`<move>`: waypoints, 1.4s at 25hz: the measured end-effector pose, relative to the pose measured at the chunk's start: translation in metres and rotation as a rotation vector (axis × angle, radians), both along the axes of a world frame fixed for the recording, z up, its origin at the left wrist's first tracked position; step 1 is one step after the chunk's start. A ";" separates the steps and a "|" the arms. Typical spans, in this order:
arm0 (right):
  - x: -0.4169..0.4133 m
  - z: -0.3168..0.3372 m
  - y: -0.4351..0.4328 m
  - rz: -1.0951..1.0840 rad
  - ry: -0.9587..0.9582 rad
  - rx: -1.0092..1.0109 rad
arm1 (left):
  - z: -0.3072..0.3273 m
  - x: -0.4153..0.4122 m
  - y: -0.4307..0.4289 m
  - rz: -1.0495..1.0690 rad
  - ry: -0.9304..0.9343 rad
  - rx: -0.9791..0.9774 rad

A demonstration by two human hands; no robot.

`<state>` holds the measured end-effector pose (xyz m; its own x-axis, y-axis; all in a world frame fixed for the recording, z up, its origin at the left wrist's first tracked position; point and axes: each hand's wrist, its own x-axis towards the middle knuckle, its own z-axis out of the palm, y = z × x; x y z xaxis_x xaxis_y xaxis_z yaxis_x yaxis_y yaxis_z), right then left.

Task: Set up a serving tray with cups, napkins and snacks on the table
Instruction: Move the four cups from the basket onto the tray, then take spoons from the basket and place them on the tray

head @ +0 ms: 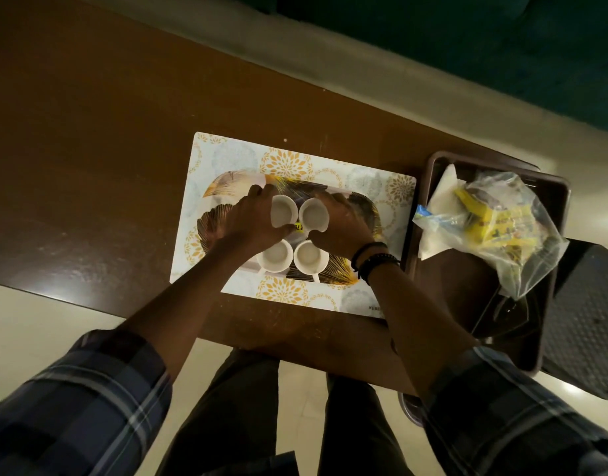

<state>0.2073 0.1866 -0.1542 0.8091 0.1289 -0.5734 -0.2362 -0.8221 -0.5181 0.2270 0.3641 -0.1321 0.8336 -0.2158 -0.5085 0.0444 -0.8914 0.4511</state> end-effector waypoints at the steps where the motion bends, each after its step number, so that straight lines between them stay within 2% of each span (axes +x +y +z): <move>1: -0.001 0.001 -0.001 -0.007 0.007 0.007 | 0.000 -0.001 0.000 0.000 -0.003 -0.007; 10: -0.013 0.008 -0.009 -0.038 0.015 0.047 | 0.000 -0.006 -0.004 -0.034 0.019 0.036; 13: -0.024 0.010 -0.011 -0.102 -0.032 0.074 | 0.001 -0.014 -0.006 -0.047 -0.021 0.112; 15: -0.032 0.012 -0.014 -0.185 -0.092 0.081 | 0.005 -0.020 -0.012 -0.020 -0.094 0.135; 18: -0.046 0.027 -0.030 -0.386 -0.204 0.071 | 0.015 -0.031 -0.035 -0.007 -0.172 0.038; 25: -0.093 0.057 -0.116 -0.775 -0.382 -0.042 | 0.035 -0.059 -0.128 -0.172 -0.190 -0.076; 29: -0.116 0.059 -0.181 -0.936 -0.370 -0.141 | 0.038 -0.077 -0.181 -0.254 -0.170 -0.105; 33: -0.132 0.047 -0.234 -1.063 -0.216 -0.338 | 0.036 -0.089 -0.215 -0.280 -0.127 -0.143; 35: -0.136 0.043 -0.258 -1.117 -0.168 -0.297 | 0.036 -0.094 -0.229 -0.281 -0.109 -0.143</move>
